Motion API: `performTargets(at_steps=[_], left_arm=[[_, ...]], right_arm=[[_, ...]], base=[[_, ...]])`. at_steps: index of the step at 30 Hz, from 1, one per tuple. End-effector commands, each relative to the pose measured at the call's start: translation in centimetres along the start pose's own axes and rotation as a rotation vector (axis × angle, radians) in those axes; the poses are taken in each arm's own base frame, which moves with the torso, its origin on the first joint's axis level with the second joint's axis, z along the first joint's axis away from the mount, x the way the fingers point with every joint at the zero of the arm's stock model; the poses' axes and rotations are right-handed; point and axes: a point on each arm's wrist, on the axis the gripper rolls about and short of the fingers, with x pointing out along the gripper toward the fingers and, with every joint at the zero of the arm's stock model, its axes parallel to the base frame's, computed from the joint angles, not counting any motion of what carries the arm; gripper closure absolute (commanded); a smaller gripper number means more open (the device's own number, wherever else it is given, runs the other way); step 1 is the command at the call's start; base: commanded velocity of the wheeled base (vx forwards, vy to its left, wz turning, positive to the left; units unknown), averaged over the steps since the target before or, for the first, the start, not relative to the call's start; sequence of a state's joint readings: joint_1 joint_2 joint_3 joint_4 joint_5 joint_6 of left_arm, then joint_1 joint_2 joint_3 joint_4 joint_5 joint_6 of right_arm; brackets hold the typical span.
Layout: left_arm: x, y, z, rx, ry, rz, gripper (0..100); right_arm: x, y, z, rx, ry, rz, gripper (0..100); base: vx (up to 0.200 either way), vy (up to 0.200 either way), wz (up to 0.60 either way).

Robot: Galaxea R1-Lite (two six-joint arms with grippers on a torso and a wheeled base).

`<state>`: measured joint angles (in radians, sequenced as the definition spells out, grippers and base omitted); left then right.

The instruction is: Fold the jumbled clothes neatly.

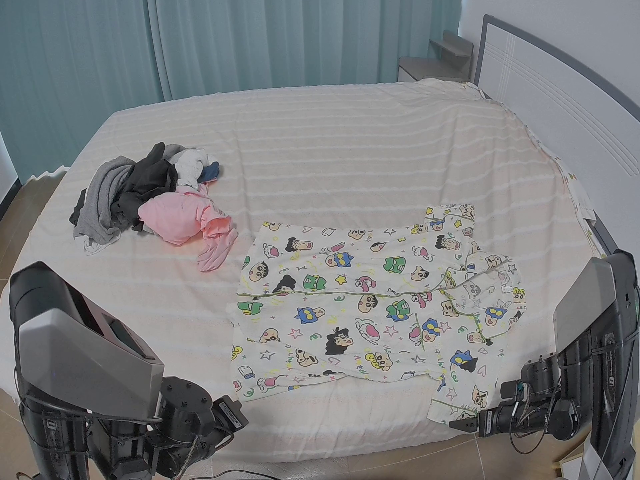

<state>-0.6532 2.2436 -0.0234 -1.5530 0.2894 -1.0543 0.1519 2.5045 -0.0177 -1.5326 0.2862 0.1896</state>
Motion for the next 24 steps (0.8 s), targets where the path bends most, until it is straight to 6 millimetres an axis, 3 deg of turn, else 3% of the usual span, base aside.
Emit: performTargets(at_steps=[1,5,24], left_arm=[[0.1,-0.1,0.0,-0.004,-0.005,-0.009,100],[0.0,0.0,0.0,-0.001,-0.008,-0.007,100],[0.0,0.0,0.1,-0.002,-0.013,-0.004,100]], right_arm=[[0.6,0.2,-0.1,-0.009,0.007,-0.009,0],[1.3,0.1,0.8,0.017,-0.046,-0.033,0],[1.5,0.3,1.1,0.012,-0.071,-0.072,0]], base=[[0.000,0.000,0.00],[0.000,0.000,0.00],[0.000,0.000,0.00]])
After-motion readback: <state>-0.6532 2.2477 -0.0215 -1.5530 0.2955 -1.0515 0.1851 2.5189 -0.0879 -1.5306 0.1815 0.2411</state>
